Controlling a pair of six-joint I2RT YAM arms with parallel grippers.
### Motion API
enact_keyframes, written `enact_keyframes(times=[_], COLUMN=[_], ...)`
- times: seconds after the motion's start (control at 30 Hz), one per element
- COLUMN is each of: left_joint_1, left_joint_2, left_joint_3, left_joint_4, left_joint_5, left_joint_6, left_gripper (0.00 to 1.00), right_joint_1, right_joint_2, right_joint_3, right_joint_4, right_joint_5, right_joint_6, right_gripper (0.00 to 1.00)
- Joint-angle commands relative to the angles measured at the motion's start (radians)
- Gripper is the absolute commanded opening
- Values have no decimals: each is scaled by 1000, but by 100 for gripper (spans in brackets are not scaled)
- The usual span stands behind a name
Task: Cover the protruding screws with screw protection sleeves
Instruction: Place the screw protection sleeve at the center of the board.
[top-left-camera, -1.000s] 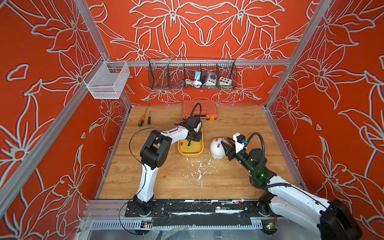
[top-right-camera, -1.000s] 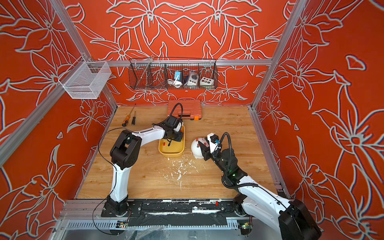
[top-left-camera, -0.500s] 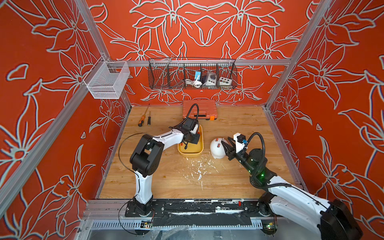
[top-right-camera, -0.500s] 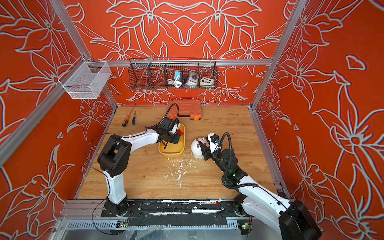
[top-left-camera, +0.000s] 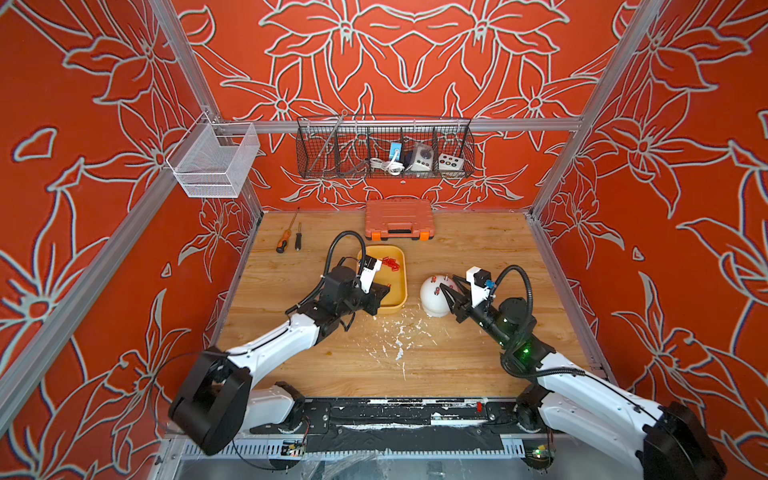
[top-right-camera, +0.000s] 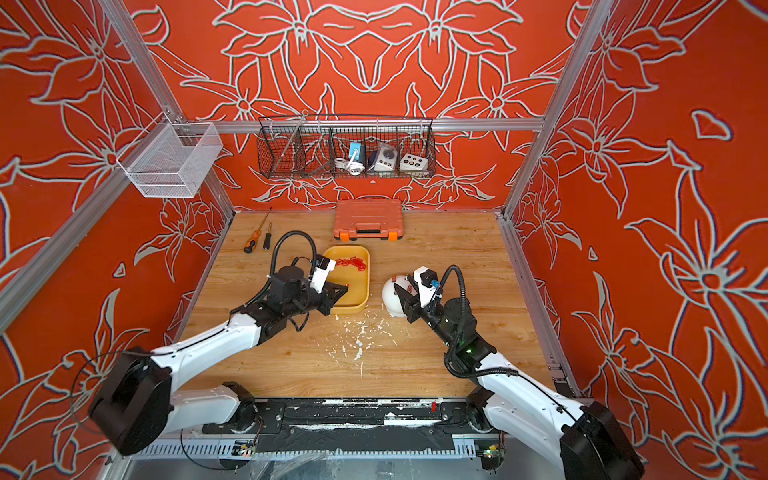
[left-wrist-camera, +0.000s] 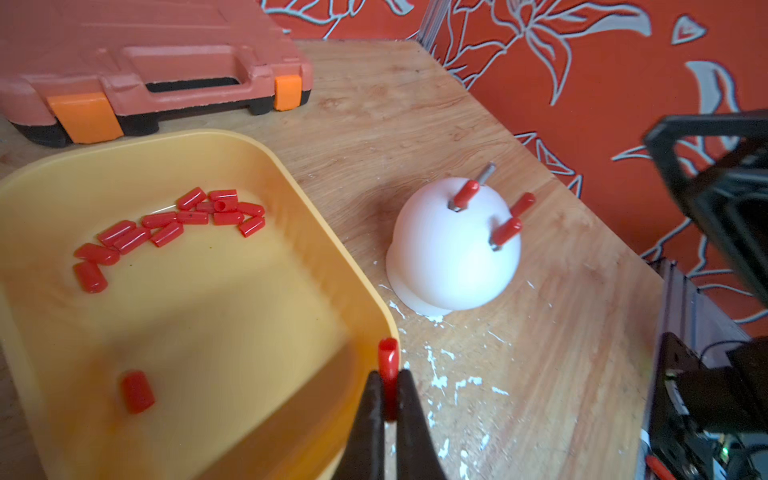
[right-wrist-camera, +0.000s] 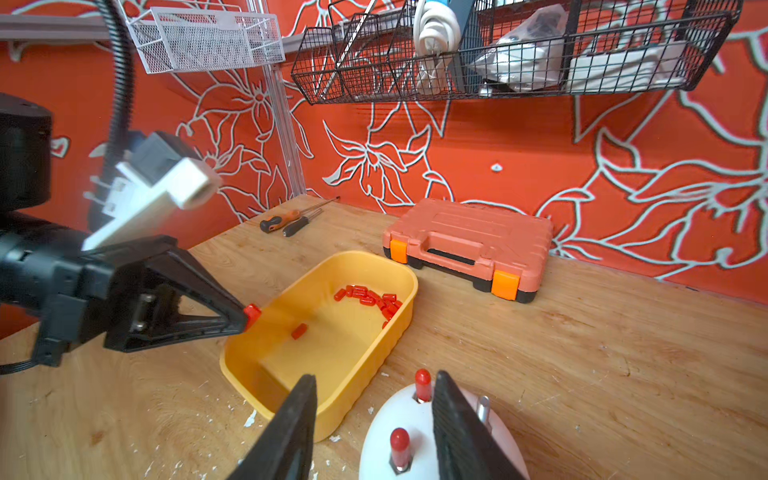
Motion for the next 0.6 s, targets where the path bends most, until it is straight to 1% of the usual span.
enact_keyframes(times=[0.0,0.07,0.13,0.23,0.3,0.43,0.57], left_joint_1=[-51,-134,-232,-316,-355,-393,-418], left_joint_2=[-88,-109,-102,-56,-22,38,135], left_joint_3=[-47,-62,-71,-64,-48,-15,42], left_joint_4=[-74,-157,-197,-225,-255,-284,-318], left_joint_5=[4,-51,-109,-120,-125,-135,-171], left_joint_6=[117,200,248,305,362,433,483], left_gripper=[0,0,0,0,0,0,0], right_joint_1=[4,4,5,6,6,6,6], right_joint_2=[-68,-108,-156,-257,-331,-444,-502], right_joint_3=[46,49,39,-15,-66,-183,-210], right_joint_4=[-108,-199,-298,-388,-402,-324,-318], right_joint_5=[-73,-110,-116,-83,-42,24,69], right_joint_6=[30,44,53,33,20,0,2], right_gripper=[48,47,47,48,48,51,51])
